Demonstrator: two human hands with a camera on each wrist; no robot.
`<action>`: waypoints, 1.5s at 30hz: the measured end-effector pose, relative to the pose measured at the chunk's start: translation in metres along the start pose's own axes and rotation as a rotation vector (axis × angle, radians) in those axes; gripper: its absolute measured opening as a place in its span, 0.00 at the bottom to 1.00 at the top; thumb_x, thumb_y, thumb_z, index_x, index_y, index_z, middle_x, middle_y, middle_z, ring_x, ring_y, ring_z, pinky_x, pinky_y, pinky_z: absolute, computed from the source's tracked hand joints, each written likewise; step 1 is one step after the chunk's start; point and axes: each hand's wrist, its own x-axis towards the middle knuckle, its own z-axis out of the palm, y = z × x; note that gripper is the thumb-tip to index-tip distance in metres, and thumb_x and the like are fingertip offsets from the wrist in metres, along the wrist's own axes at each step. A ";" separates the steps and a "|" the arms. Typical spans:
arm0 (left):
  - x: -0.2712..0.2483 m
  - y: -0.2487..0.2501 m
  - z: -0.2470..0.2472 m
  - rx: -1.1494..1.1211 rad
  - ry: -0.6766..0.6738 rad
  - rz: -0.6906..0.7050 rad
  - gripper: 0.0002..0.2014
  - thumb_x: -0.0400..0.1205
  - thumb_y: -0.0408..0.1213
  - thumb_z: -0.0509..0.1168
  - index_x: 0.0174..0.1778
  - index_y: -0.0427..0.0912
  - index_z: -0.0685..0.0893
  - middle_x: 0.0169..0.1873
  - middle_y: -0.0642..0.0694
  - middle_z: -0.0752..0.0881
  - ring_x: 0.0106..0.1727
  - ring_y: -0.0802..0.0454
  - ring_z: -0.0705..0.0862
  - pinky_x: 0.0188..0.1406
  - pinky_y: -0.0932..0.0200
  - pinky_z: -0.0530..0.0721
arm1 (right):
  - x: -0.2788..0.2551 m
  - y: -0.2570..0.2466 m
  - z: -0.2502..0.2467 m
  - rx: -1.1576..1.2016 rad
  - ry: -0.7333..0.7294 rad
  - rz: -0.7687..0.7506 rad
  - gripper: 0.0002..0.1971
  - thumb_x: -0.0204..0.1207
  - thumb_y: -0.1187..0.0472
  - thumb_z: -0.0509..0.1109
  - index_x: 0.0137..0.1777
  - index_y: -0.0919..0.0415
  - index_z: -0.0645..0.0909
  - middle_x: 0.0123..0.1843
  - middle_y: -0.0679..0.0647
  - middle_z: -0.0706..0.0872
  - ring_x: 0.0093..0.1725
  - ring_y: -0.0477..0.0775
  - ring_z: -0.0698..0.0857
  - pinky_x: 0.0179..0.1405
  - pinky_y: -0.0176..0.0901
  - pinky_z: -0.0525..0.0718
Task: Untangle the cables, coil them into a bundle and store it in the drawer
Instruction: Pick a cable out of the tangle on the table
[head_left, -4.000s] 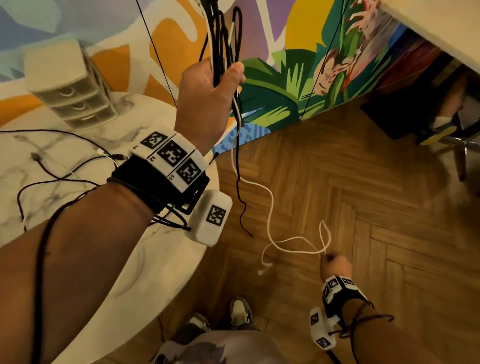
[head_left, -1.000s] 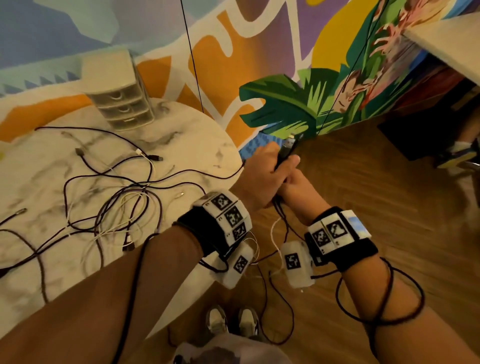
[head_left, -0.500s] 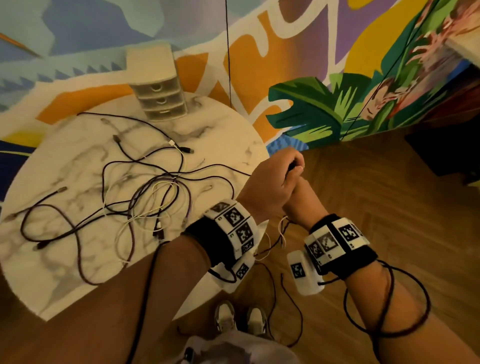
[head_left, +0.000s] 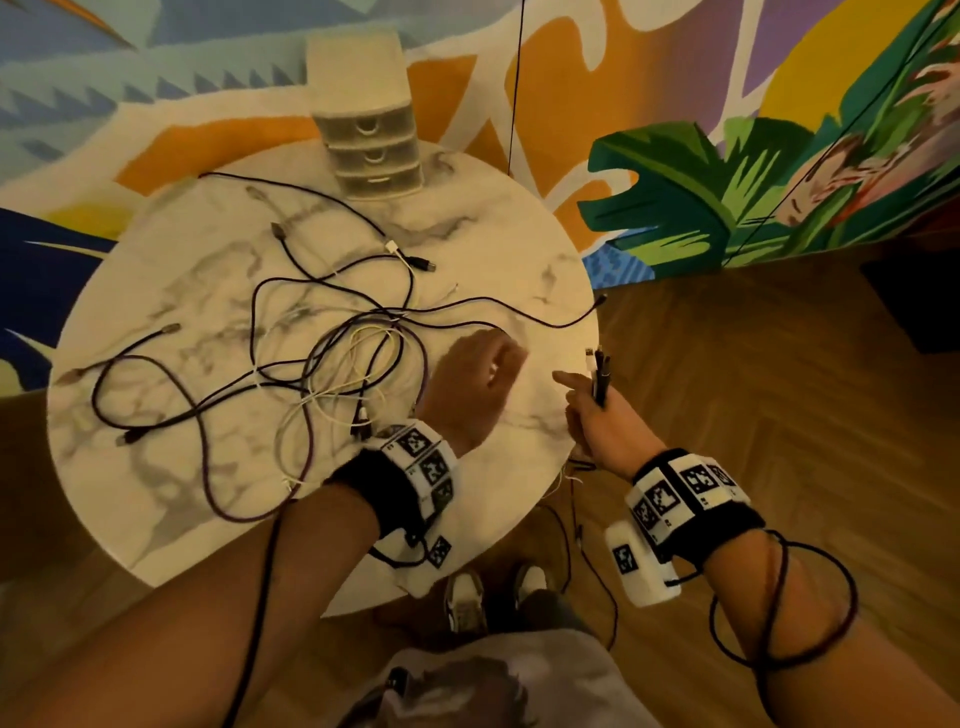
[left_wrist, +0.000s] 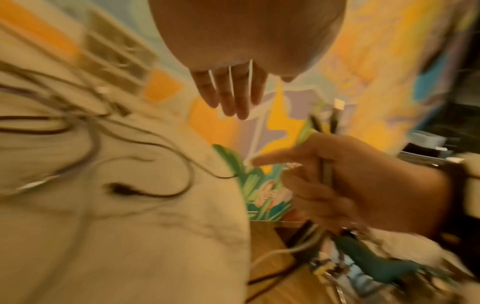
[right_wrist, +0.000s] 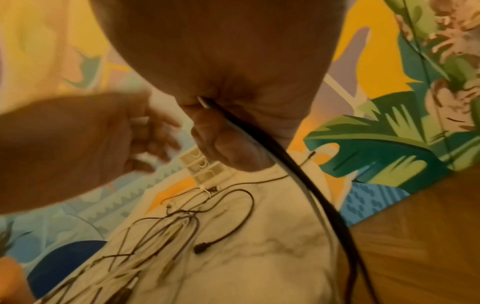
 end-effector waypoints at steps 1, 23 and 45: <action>0.003 -0.023 -0.001 0.092 -0.044 -0.103 0.17 0.82 0.51 0.56 0.52 0.42 0.81 0.47 0.44 0.84 0.50 0.44 0.80 0.49 0.48 0.79 | 0.001 0.004 -0.002 0.010 -0.011 0.038 0.14 0.85 0.58 0.50 0.65 0.43 0.71 0.26 0.50 0.74 0.24 0.48 0.69 0.25 0.42 0.68; -0.007 0.020 0.052 0.126 -0.556 -0.116 0.10 0.83 0.44 0.61 0.54 0.44 0.82 0.48 0.45 0.84 0.48 0.52 0.81 0.49 0.56 0.77 | 0.053 -0.014 -0.039 0.243 -0.182 -0.011 0.20 0.86 0.52 0.54 0.33 0.58 0.76 0.21 0.47 0.71 0.22 0.46 0.65 0.24 0.38 0.60; -0.008 0.053 0.021 0.157 -0.435 -0.382 0.13 0.85 0.36 0.54 0.50 0.34 0.81 0.46 0.38 0.86 0.44 0.42 0.85 0.45 0.48 0.83 | 0.054 -0.092 -0.011 -0.253 -0.524 -0.180 0.22 0.85 0.48 0.55 0.42 0.58 0.87 0.27 0.50 0.74 0.28 0.47 0.68 0.28 0.36 0.68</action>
